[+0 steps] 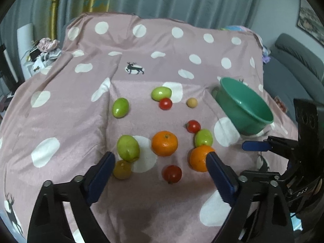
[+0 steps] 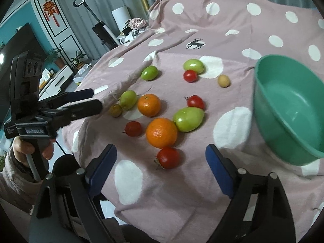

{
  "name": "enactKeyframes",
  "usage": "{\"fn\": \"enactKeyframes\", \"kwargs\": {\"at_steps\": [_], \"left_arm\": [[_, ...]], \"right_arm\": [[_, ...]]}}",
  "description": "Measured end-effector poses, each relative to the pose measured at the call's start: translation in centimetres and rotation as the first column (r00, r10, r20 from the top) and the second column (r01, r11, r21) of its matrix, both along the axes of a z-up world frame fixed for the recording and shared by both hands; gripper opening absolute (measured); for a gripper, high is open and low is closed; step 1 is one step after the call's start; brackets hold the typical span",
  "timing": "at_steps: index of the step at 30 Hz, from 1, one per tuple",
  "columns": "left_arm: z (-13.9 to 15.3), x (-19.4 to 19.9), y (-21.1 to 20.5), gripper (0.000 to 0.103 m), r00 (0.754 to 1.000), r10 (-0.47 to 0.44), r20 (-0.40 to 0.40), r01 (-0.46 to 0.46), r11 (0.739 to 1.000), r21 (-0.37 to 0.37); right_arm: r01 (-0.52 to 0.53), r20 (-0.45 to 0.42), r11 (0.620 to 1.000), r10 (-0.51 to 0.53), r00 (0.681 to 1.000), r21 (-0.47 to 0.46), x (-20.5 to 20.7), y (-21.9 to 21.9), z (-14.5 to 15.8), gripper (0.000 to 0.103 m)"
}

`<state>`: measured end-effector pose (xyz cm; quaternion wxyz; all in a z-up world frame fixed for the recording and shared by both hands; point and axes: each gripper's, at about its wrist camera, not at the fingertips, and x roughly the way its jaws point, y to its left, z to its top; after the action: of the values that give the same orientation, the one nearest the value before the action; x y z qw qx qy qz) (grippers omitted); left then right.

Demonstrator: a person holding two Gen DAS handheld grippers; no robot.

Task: Organize fruits
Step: 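Grasp the large orange with the left tool while the right tool grasps the smaller orange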

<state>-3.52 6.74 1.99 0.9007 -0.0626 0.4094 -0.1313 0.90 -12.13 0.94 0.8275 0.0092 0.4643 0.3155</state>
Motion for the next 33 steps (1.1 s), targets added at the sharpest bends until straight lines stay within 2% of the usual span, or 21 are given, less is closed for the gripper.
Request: {"fn": "enactKeyframes", "kwargs": {"at_steps": [3,5,10,12,17,23,26,31,33], "left_arm": [[-0.4,0.8,-0.4,0.085,1.0,-0.02,-0.013,0.02,1.0,0.011],[-0.5,1.4,-0.8,0.082,0.999,-0.036,-0.018,0.036,0.999,0.018],[-1.0,3.0,-1.6,0.08,0.997,-0.067,-0.035,0.068,0.997,0.044],[-1.2,3.5,-1.9,0.071,0.996,-0.084,-0.044,0.086,0.995,0.042],[-2.3,4.8,-2.8,0.071,0.99,-0.112,-0.081,0.119,0.99,0.08],[-3.5,6.0,-3.5,0.07,0.985,-0.127,-0.119,0.142,0.982,0.123],[-4.0,6.7,-3.8,0.065,0.978,-0.148,-0.147,0.167,0.978,0.126],[-4.5,7.3,-4.0,0.062,0.972,-0.161,-0.17,0.185,0.974,0.131],[-4.5,7.5,-4.0,0.056,0.971,-0.165,-0.176,0.188,0.974,0.124]], "right_arm": [[-0.01,-0.023,1.0,0.01,1.0,0.009,0.6,0.5,-0.6,0.084],[-0.019,-0.033,1.0,0.019,0.999,0.017,0.9,0.8,-0.8,0.077],[-0.03,-0.049,0.999,0.031,0.998,0.024,1.6,1.6,-1.5,0.073],[-0.031,-0.052,0.999,0.032,0.998,0.019,1.9,1.8,-1.8,0.071],[-0.041,-0.074,0.999,0.042,0.996,0.016,2.6,2.0,-2.4,0.064],[-0.061,-0.089,0.998,0.062,0.994,0.012,3.0,2.4,-3.2,0.06],[-0.069,-0.089,0.998,0.07,0.994,0.011,3.3,2.6,-3.3,0.056],[-0.07,-0.087,0.998,0.07,0.994,0.003,3.7,2.9,-3.5,0.052],[-0.068,-0.083,0.998,0.068,0.994,-0.001,3.8,2.9,-3.5,0.049]]}}
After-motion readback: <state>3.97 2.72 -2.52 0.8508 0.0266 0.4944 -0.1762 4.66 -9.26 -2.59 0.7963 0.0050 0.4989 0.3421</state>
